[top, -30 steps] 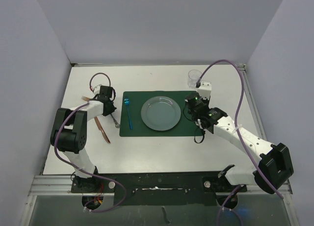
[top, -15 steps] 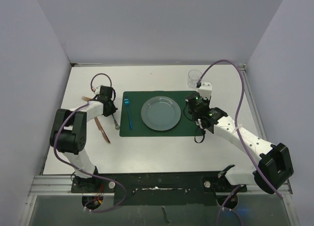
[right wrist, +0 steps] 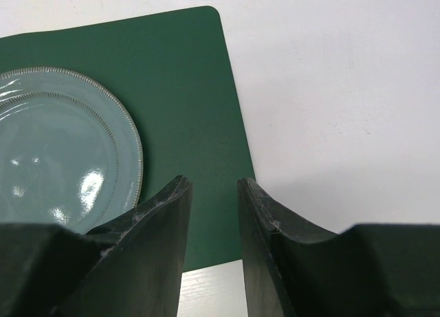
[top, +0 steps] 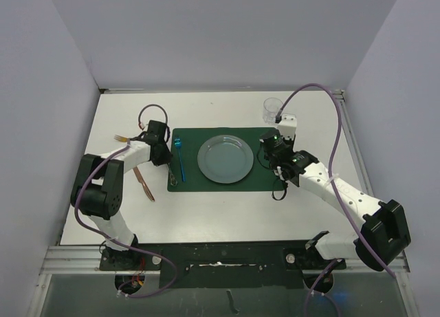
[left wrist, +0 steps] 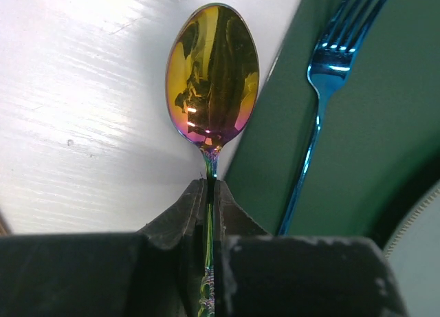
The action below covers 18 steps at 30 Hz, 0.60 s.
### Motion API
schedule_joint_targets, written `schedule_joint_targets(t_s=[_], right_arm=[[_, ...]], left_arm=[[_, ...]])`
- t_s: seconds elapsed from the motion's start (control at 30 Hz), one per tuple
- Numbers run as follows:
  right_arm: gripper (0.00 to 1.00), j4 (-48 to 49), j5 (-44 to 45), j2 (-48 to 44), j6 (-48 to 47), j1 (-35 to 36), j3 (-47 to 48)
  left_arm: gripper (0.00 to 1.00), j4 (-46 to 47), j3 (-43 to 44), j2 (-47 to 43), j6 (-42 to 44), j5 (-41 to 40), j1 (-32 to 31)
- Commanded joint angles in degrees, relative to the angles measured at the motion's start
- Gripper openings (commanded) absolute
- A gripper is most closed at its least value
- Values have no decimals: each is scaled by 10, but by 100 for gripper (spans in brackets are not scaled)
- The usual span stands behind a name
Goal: Set the dinner table for one person
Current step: Pick up the spoon from the napkin.
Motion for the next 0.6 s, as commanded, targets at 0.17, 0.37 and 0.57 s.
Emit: schedule_joint_targets(t_s=[0.17,0.37,0.57], right_arm=[[34,26,7,0,-5,-8,6],[34,26,5,5,-6,-9,7],[34,23,5,8,-6,-10,7]], left_arm=[[0,11,25,-38,7,6,-7],[0,35,37,-32,23,11,-25],[0,64,53,-23,37,28,-50]])
